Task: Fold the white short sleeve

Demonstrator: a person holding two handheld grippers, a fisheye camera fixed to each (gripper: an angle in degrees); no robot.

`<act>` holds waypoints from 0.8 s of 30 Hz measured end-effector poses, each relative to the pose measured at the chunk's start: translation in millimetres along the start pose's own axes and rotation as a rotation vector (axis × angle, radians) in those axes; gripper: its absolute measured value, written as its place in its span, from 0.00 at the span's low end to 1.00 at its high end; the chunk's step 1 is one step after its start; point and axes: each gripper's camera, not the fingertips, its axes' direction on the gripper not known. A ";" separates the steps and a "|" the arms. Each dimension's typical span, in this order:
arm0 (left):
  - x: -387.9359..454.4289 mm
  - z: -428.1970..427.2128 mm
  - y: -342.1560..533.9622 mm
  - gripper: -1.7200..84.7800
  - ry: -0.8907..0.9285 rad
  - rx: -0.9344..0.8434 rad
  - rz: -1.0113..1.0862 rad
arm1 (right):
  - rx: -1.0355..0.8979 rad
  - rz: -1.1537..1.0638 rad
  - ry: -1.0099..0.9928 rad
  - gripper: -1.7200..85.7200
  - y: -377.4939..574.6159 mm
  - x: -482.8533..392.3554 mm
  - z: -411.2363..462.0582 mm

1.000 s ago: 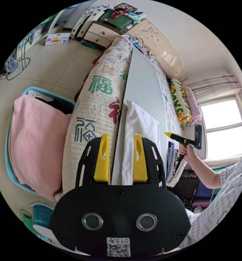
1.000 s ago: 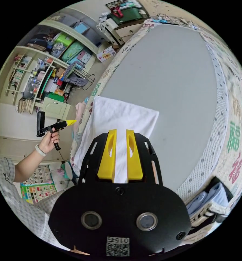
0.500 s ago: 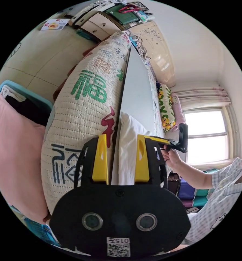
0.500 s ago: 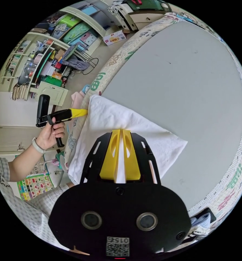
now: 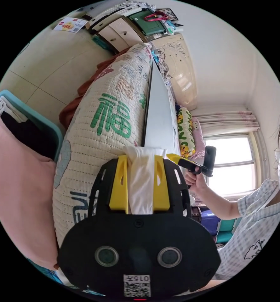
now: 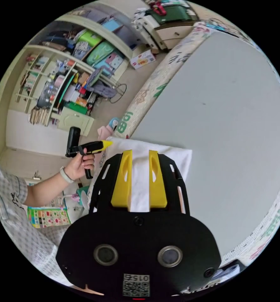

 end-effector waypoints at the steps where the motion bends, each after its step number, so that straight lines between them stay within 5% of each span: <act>1: -5.0 -0.3 -5.3 0.13 0.004 -0.004 -0.001 | 0.046 0.050 -0.004 0.12 9.1 11.8 -20.4; 6: -24.5 -3.0 -30.2 0.10 0.088 -0.020 -0.002 | 0.046 0.158 -0.031 0.15 33.6 52.1 -58.1; 24: -3.9 -68.5 -135.7 0.07 0.100 -0.105 0.062 | -0.217 0.012 -0.445 0.06 93.9 43.6 -61.6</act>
